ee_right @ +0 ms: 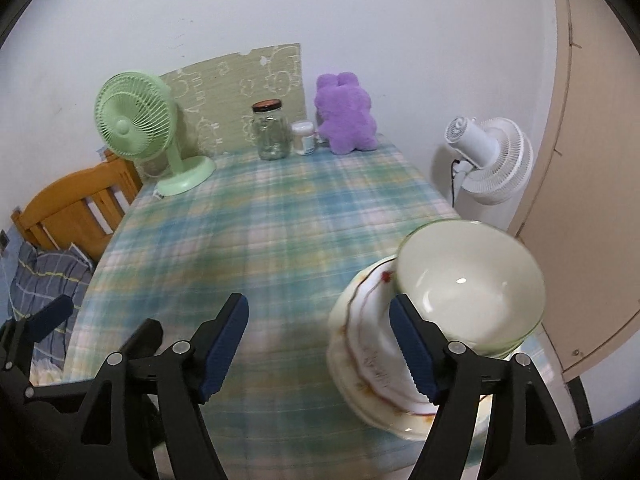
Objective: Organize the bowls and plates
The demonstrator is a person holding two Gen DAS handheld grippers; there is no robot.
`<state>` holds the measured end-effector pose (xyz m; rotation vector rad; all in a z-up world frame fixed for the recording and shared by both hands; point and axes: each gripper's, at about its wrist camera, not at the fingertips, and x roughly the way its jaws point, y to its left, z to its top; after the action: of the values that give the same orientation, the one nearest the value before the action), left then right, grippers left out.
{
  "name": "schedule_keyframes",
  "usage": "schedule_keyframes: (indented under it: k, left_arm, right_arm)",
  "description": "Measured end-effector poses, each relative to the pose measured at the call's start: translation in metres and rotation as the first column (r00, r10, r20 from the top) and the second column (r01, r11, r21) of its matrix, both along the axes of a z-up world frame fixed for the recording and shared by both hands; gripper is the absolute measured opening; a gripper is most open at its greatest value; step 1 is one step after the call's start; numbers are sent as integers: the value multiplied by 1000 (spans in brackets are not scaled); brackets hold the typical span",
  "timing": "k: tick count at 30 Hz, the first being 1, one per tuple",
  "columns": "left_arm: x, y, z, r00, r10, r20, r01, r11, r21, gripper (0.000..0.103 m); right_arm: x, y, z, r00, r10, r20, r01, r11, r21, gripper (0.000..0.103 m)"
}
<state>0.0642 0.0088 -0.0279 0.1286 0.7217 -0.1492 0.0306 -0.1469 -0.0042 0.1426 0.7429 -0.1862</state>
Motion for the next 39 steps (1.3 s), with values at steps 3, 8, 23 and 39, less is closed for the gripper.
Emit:
schedule_keyframes:
  k: [3, 8, 23, 39]
  left_arm:
    - [-11, 17, -8, 999, 30, 18, -30, 999, -11, 103]
    - [-36, 40, -13, 998, 48, 47, -46, 998, -44, 103]
    - [-67, 63, -18, 993, 78, 85, -70, 993, -93, 103]
    - [-64, 54, -12, 994, 56, 97, -48, 995, -83, 103]
  right_arm:
    - [-8, 11, -9, 1000, 1, 17, 0, 1000, -12, 78]
    - [-24, 21, -22, 1000, 1, 17, -1, 1000, -1, 80]
    - [-61, 48, -27, 998, 41, 57, -40, 999, -26, 83]
    - [-65, 41, -20, 997, 23, 73, -20, 999, -47, 84]
